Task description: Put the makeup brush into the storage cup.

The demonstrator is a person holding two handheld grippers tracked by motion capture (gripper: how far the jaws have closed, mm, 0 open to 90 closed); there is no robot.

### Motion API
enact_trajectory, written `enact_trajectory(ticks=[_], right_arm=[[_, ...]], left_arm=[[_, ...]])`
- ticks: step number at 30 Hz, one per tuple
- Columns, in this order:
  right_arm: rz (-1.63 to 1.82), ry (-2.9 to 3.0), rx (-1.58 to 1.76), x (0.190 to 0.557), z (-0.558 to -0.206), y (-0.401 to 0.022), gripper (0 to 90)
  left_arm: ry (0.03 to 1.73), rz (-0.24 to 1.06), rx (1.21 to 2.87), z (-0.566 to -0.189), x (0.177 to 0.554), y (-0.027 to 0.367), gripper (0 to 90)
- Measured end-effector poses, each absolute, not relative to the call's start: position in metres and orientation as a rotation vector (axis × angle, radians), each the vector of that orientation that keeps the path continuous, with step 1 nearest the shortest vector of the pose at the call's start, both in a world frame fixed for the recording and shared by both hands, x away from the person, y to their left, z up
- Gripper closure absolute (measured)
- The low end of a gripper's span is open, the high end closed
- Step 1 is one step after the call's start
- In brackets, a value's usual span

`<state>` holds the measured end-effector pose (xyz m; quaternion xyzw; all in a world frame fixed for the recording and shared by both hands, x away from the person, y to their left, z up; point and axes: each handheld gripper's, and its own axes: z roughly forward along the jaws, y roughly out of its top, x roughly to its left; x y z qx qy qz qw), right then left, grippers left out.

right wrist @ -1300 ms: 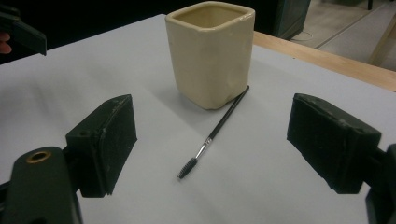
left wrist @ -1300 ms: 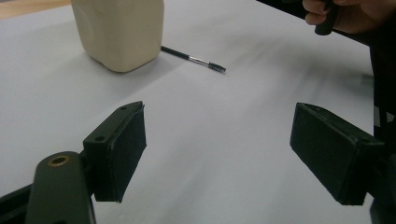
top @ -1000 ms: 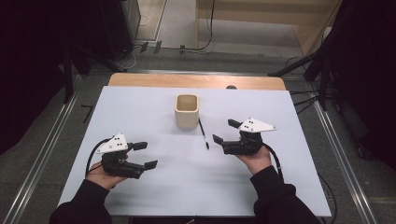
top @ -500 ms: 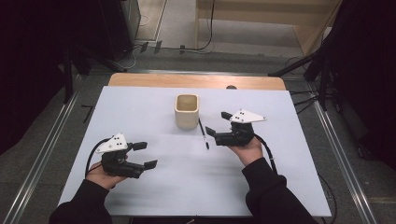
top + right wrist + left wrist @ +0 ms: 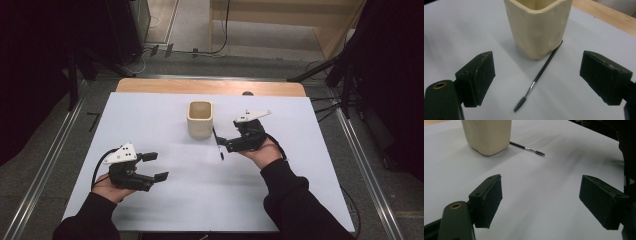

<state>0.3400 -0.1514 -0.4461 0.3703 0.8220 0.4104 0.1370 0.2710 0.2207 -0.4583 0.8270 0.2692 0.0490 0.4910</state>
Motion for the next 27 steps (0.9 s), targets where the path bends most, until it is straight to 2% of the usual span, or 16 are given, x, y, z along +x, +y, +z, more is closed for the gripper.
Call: enact_trajectory(ticks=[27], right_arm=[[0.708, 2.756, 1.188, 0.378, -0.427, -0.119, 19.3]], left_arm=[[0.653, 0.109, 2.023, -0.459, 0.271, 0.22, 18.9]])
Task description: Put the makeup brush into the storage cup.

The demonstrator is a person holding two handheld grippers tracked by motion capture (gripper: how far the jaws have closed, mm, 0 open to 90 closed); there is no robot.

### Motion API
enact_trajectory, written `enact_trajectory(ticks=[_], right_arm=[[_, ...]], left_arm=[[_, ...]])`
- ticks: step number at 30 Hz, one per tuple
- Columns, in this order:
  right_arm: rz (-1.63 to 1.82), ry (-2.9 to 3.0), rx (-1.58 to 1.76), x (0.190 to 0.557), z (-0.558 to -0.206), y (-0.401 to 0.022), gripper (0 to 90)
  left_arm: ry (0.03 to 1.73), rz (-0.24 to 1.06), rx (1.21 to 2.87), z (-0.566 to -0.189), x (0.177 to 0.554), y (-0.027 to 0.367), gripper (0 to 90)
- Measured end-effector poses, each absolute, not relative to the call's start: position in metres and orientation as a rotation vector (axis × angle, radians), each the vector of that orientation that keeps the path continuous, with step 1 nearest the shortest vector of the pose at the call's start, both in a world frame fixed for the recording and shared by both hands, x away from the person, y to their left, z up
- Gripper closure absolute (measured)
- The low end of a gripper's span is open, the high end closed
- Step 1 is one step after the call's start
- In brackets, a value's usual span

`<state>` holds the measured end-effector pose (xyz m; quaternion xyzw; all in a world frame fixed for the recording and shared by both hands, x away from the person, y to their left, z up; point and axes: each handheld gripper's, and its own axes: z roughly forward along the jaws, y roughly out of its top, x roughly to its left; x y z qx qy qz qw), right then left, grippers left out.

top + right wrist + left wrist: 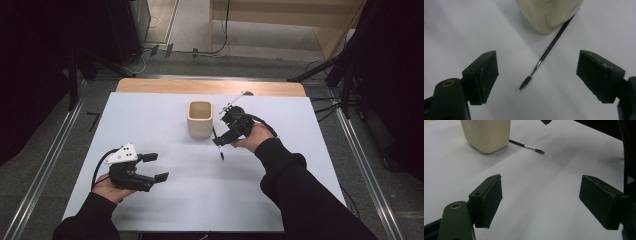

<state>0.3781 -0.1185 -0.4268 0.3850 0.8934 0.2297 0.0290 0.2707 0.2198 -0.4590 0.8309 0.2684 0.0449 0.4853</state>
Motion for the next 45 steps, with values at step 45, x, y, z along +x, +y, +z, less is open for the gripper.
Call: enact_trajectory(ticks=[45], right_arm=[[0.405, 2.627, 1.57, 0.391, -0.459, -0.091, 32.2]], left_arm=[[0.653, 0.103, 2.025, -0.46, 0.271, 0.219, 18.9]])
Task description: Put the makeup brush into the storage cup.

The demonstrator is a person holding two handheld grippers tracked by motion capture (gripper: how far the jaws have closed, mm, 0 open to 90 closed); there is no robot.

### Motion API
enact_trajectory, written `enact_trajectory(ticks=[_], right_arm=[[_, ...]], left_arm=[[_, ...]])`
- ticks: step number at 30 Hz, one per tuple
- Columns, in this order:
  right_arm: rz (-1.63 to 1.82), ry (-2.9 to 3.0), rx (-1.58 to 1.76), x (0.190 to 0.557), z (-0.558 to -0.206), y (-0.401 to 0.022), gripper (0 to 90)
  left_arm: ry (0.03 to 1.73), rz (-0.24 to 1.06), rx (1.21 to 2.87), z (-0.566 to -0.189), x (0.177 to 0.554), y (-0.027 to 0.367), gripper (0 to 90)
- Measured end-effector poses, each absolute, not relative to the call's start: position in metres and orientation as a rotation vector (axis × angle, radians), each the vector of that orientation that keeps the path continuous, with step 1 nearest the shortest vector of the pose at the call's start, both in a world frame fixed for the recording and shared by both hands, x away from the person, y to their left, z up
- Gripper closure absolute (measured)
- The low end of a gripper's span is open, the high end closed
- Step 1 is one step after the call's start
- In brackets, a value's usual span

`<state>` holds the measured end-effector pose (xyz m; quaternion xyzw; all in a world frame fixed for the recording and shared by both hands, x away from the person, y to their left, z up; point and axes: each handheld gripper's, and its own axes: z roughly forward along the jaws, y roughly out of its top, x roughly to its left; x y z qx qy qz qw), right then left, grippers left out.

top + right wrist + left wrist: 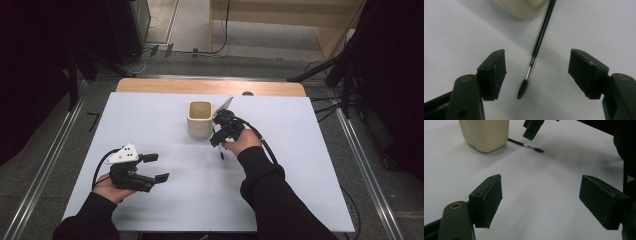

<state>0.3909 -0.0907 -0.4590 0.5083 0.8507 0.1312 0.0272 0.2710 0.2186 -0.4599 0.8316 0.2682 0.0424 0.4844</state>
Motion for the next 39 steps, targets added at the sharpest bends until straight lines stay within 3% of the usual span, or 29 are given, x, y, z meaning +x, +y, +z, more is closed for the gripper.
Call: enact_trajectory(ticks=[9, 20, 26, 34, 39], right_arm=[[0.361, 2.57, 1.652, 0.389, -0.473, -0.087, 40.0], [0.337, 2.483, 1.62, 0.381, -0.486, -0.078, 57.3], [0.359, 2.468, 1.646, 0.38, -0.486, -0.078, 60.7], [0.352, 2.487, 1.648, 0.381, -0.485, -0.077, 78.5], [0.356, 2.49, 1.665, 0.383, -0.485, -0.079, 83.0]], left_arm=[[0.654, 0.105, 2.024, -0.46, 0.271, 0.219, 18.9], [0.654, 0.105, 2.024, -0.46, 0.271, 0.219, 18.9], [0.654, 0.102, 2.023, -0.46, 0.271, 0.219, 18.9], [0.653, 0.101, 2.025, -0.46, 0.271, 0.219, 18.9], [0.654, 0.1, 2.025, -0.46, 0.271, 0.218, 18.9]])
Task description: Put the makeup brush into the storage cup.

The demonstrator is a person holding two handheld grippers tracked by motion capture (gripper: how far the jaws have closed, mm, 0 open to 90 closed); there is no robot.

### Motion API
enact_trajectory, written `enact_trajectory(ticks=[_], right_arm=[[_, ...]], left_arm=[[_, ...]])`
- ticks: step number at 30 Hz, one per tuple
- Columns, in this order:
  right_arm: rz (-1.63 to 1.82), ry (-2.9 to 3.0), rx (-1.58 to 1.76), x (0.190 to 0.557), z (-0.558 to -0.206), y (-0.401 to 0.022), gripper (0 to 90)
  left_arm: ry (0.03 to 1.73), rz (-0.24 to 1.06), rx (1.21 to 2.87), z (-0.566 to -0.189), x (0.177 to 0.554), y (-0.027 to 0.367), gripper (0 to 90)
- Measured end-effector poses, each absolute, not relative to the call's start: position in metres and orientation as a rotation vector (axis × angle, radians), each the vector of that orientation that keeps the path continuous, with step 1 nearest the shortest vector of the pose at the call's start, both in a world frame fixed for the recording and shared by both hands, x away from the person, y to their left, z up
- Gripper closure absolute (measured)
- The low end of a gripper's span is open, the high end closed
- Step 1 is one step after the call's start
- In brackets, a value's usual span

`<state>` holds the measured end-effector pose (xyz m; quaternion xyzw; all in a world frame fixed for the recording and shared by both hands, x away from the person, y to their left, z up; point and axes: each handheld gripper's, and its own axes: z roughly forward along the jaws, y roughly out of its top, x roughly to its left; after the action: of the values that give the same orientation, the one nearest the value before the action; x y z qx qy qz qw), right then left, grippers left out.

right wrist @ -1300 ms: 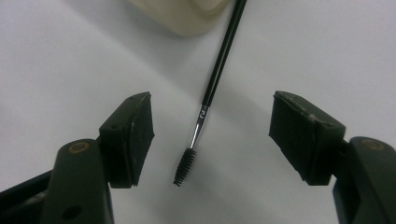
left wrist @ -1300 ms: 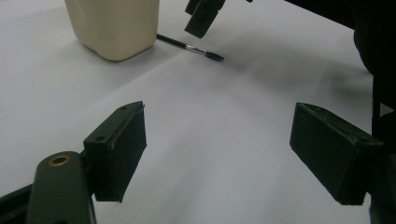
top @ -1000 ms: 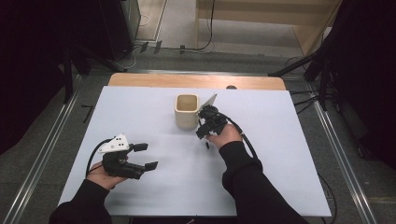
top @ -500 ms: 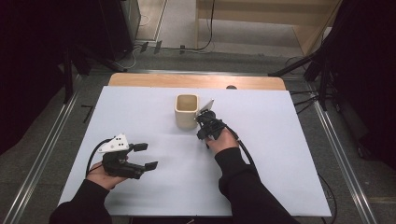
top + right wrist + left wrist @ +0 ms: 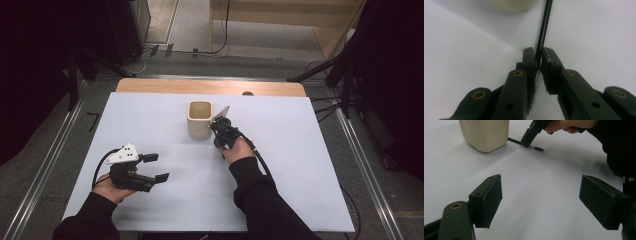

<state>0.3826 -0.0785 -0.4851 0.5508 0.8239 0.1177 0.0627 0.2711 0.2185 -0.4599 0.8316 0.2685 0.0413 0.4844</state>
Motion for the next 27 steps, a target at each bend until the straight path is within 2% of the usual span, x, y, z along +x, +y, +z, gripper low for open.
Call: enact_trajectory(ticks=[27], right_arm=[[0.378, 2.457, 1.815, 0.391, -0.479, -0.093, 87.0]], left_arm=[[0.652, 0.099, 2.029, -0.46, 0.271, 0.218, 18.9]])
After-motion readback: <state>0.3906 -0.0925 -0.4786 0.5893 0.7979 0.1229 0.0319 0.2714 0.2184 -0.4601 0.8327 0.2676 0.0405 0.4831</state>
